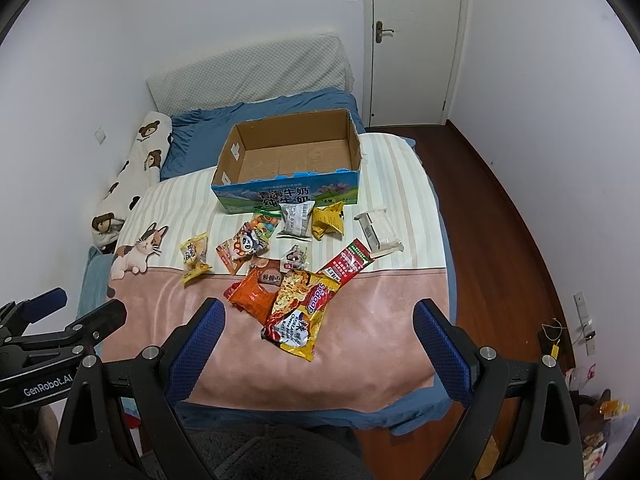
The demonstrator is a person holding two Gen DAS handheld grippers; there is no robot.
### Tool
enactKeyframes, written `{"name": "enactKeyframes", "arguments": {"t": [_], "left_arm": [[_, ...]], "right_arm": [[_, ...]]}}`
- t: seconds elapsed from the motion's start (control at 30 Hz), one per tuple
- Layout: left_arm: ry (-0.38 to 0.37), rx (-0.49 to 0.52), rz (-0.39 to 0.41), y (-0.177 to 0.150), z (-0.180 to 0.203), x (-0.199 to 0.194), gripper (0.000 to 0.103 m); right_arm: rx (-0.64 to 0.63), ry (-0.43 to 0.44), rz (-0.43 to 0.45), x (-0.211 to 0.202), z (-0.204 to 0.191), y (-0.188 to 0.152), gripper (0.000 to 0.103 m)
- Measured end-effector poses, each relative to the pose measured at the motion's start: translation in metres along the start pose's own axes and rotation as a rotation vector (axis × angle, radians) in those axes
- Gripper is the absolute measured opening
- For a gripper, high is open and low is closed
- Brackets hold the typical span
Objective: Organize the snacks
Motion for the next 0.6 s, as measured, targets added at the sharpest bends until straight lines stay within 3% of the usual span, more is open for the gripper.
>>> {"name": "enactKeyframes", "arguments": {"t": [0.6], "left_arm": [[0.001, 0.001, 0.003, 0.0005, 0.0015, -0.001, 0.103]], "right_arm": [[0.003, 0.01, 0.008, -0.0025, 0.0013, -0.0002, 0.097]]}}
Point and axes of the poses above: each gripper's, at about its wrist camera, not at the fingertips, and x roughly the way its jaws point, z to its right, y to its top, the point moved 9 cm from there along x, roughly the way its jaws point, and after that the axes turned 2 degrees about z, right-handed, at the moved point
